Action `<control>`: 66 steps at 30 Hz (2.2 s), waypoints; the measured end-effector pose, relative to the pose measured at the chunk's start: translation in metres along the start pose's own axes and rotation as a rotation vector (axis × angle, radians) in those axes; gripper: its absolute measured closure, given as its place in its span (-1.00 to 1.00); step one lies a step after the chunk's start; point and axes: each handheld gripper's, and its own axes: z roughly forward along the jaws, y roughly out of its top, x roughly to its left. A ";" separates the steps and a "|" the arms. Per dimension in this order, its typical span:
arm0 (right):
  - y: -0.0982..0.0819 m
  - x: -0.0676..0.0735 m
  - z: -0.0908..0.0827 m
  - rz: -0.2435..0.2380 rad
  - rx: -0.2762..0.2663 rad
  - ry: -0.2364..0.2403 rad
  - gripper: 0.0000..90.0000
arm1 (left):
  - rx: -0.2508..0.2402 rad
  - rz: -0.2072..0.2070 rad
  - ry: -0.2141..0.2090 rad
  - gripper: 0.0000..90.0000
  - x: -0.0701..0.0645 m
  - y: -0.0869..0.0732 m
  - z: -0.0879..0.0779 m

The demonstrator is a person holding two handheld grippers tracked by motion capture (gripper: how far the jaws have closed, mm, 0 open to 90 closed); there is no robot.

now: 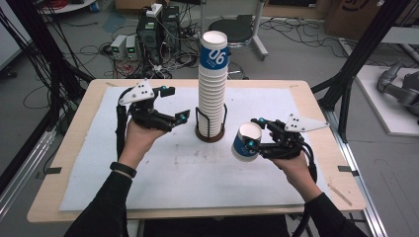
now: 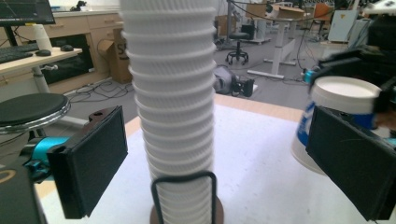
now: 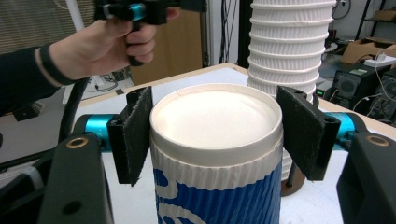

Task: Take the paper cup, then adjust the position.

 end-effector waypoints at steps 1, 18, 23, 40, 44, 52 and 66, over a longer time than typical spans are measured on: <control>-0.001 0.000 0.001 0.004 0.002 0.001 -0.30 | -0.002 0.002 -0.003 -0.88 -0.007 -0.005 -0.004; -0.009 -0.002 0.005 0.007 0.013 -0.005 -0.30 | 0.029 -0.022 -0.001 -0.88 -0.042 -0.060 -0.027; -0.011 -0.004 0.006 0.016 0.015 -0.007 -0.30 | 0.032 -0.024 0.003 -0.88 -0.051 -0.071 -0.033; -0.018 -0.005 0.002 0.036 0.017 -0.013 -0.30 | 0.092 -0.020 -0.062 -0.88 -0.060 -0.086 -0.011; -0.017 -0.005 0.002 0.049 0.009 0.004 -0.30 | 0.096 -0.029 -0.095 -0.88 -0.065 -0.088 -0.005; -0.016 -0.002 0.007 0.039 -0.002 0.044 -0.30 | 0.088 -0.068 -0.168 -0.88 -0.075 -0.092 0.011; -0.017 0.007 0.015 0.043 0.006 0.087 -0.30 | 0.098 -0.052 -0.245 -0.88 -0.090 -0.093 0.042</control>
